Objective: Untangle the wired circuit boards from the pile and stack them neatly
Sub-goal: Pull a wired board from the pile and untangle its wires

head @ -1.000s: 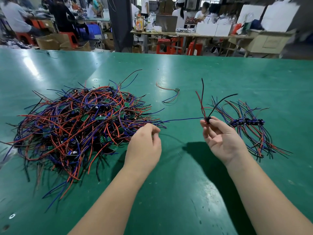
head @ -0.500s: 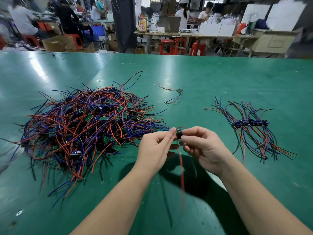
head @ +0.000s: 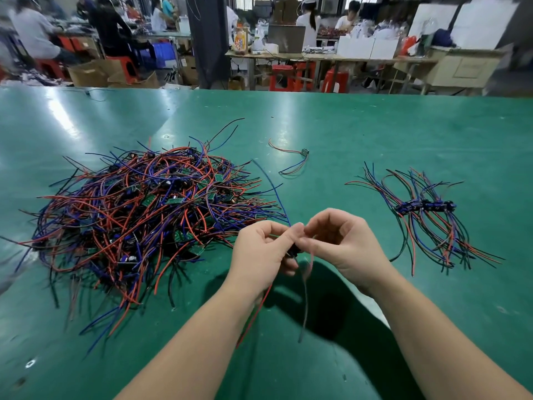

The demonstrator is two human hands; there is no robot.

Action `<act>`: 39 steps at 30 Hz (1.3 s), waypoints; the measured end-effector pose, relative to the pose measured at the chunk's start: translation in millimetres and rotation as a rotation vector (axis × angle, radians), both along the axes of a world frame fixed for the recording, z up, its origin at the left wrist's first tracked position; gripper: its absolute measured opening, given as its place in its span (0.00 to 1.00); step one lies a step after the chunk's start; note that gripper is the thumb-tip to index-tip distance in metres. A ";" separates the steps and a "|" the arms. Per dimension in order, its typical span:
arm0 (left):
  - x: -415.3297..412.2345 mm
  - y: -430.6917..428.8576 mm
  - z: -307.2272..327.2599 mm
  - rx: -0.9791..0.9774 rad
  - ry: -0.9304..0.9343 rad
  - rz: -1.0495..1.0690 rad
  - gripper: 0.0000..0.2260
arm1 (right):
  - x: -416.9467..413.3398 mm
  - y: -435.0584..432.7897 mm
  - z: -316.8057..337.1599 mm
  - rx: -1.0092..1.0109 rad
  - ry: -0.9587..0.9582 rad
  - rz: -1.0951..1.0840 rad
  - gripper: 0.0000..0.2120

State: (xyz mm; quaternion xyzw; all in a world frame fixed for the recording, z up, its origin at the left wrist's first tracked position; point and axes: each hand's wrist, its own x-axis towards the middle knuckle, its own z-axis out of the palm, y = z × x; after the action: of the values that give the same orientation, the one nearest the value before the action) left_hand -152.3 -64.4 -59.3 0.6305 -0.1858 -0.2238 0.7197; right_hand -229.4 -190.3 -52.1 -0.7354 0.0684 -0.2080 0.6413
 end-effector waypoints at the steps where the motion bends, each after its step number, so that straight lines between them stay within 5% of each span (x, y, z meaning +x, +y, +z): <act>1: 0.2 0.1 0.4 0.002 0.000 -0.015 0.10 | 1.0 1.2 -0.9 -0.002 -0.012 -0.015 0.07; 7: -0.7 1.9 3.6 0.015 -0.021 -0.129 0.15 | 4.4 2.5 -2.7 -0.023 0.040 -0.121 0.06; 12: -2.9 3.9 4.5 0.035 -0.139 -0.207 0.07 | 6.0 -0.8 -2.7 0.179 0.099 -0.162 0.06; 21: -1.2 2.6 0.3 0.109 -0.114 -0.194 0.10 | 3.0 -10.3 2.8 0.382 0.248 -0.112 0.07; 31: -4.5 -1.8 -4.3 0.189 -0.086 -0.220 0.08 | -5.3 -40.3 21.4 0.779 0.062 -0.305 0.03; 39: -2.3 -1.2 -7.9 0.266 -0.142 -0.221 0.04 | -13.4 -60.7 22.0 0.688 0.052 -0.427 0.04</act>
State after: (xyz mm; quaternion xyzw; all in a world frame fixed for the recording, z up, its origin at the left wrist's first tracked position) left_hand -154.6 -65.5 -67.1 0.7100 -0.2731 -0.2788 0.5862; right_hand -242.9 -251.0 -30.1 -0.4521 0.3014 -0.2830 0.7904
